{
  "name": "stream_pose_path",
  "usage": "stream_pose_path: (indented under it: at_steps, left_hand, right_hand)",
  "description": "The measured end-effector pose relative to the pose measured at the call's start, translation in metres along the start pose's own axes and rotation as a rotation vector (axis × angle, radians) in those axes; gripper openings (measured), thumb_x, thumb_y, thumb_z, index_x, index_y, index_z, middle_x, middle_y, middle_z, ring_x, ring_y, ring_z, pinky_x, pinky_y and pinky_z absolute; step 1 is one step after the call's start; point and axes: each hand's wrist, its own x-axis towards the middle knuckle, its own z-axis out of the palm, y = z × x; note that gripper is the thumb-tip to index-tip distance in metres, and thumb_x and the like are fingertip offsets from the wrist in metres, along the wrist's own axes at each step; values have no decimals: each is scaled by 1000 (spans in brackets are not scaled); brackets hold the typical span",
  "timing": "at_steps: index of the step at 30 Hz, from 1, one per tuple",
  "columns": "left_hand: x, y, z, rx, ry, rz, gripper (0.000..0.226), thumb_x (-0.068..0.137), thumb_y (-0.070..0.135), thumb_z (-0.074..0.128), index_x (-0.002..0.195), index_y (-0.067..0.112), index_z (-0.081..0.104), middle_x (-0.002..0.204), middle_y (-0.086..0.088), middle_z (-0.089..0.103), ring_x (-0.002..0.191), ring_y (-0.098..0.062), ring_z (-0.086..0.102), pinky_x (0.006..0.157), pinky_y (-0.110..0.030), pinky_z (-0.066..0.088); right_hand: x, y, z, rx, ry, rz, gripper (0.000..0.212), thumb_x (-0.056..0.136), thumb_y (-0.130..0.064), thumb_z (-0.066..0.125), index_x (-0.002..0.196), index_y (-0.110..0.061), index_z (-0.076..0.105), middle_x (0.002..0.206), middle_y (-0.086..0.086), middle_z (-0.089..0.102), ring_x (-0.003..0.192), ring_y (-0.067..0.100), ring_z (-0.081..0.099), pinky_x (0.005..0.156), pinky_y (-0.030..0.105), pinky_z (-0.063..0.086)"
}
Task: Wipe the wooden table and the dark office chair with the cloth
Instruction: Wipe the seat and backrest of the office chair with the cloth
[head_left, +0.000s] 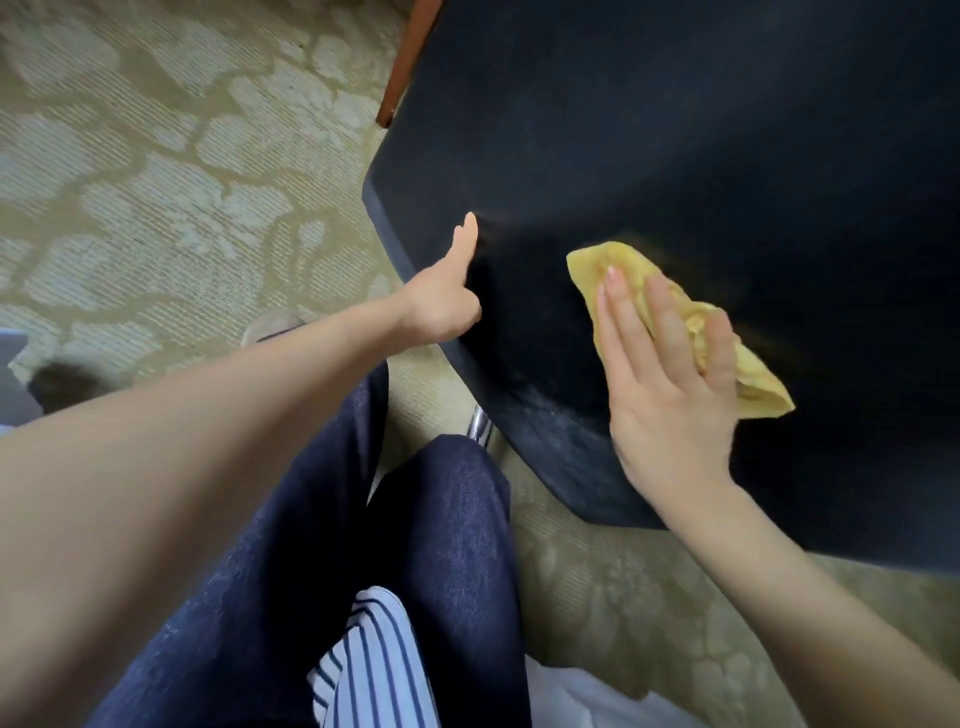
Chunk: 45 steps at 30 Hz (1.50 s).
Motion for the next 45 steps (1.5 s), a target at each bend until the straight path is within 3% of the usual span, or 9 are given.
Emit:
stream_pose_path:
  at_steps: [3, 7, 15, 18, 26, 29, 33, 37, 45]
  left_hand:
    - [3, -3, 0, 28, -27, 44, 96, 83, -8, 38, 147, 36, -19, 158, 9, -9, 113, -20, 53, 56, 0, 36]
    - [8, -17, 2, 18, -19, 116, 99, 82, -11, 37, 146, 43, -15, 158, 14, -6, 132, -21, 41, 94, -26, 46]
    - [22, -36, -3, 12, -87, 149, 103, 78, -15, 37, 146, 43, -15, 159, 10, -7, 143, -13, 14, 100, -13, 22]
    - [23, -35, -6, 13, -132, 121, 103, 78, -17, 35, 146, 39, -18, 158, 9, -12, 145, -11, 5, 102, -13, 17]
    - [5, -16, -10, 84, -35, 41, 95, 83, -10, 39, 148, 41, -8, 158, 8, 11, 142, -13, 22, 107, -23, 28]
    - [-6, -11, 7, 127, -29, 42, 92, 83, -11, 35, 149, 35, -9, 156, 2, 17, 142, -14, 22, 102, -21, 30]
    - [-13, -12, 31, 48, -103, 45, 91, 84, -11, 34, 150, 31, -13, 157, 3, 12, 139, -10, 23, 99, -19, 28]
    - [-11, -5, 46, -81, -120, 11, 93, 86, -8, 39, 148, 30, -19, 159, 6, -9, 146, -15, 5, 117, -33, 18]
    - [-14, 9, 62, 45, -43, 9, 82, 85, -12, 26, 149, 18, -16, 155, -21, 10, 112, -33, 45, 52, 1, 34]
  right_hand:
    - [8, -28, 16, -55, -67, -97, 55, 97, -4, 8, 149, -7, 25, 157, 4, 23, 146, 20, 12, 113, 44, 12]
    - [10, -62, 35, -31, -121, -221, 55, 93, -9, 18, 147, -7, 30, 157, 2, 24, 144, 16, 19, 114, 46, 3]
    - [2, -105, 69, 140, -258, -472, 50, 97, -25, 40, 145, -11, 37, 156, 4, 23, 145, 18, 16, 115, 42, 5]
    - [-12, -109, 77, 151, -304, -598, 54, 100, -17, 26, 149, 2, 14, 159, 14, 1, 146, 25, -3, 112, 42, -6]
    - [-85, -55, 75, 220, -505, -765, 57, 101, -15, 25, 149, 3, 0, 154, 11, -25, 137, 25, -31, 110, 43, -19]
    - [-107, -22, 60, 218, -581, -700, 59, 101, -14, 30, 151, -1, 1, 155, 8, -22, 144, 22, -19, 118, 40, -8]
    - [-119, 10, 40, 273, -254, -417, 50, 97, -3, 19, 141, -7, 43, 150, 3, 36, 139, 19, 33, 116, 38, 25]
    - [-115, 30, 28, 197, -73, -246, 46, 101, -2, 19, 141, -4, 42, 150, 7, 37, 138, 24, 32, 115, 40, 21]
    - [-104, -26, 58, 39, -131, -249, 47, 96, -13, 38, 143, -10, 43, 156, 2, 23, 143, 20, 20, 115, 43, 6]
